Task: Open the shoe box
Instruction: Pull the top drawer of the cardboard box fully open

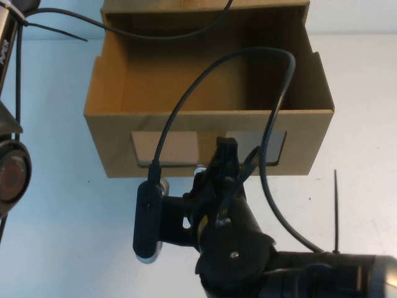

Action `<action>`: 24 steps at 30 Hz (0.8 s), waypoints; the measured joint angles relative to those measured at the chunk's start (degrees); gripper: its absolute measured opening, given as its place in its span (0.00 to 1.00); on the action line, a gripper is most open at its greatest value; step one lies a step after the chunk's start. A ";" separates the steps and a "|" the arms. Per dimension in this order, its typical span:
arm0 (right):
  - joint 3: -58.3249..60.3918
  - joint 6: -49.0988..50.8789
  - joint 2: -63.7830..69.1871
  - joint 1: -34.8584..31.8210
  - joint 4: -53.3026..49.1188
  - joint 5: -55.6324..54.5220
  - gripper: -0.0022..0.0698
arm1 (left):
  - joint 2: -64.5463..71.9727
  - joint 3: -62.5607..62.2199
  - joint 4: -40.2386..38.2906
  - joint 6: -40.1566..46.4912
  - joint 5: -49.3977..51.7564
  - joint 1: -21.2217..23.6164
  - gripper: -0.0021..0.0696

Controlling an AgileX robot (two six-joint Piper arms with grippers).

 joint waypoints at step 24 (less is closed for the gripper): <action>0.00 1.22 -3.83 0.48 7.20 -0.33 0.50 | 0.00 0.00 -1.08 0.22 0.00 0.00 0.02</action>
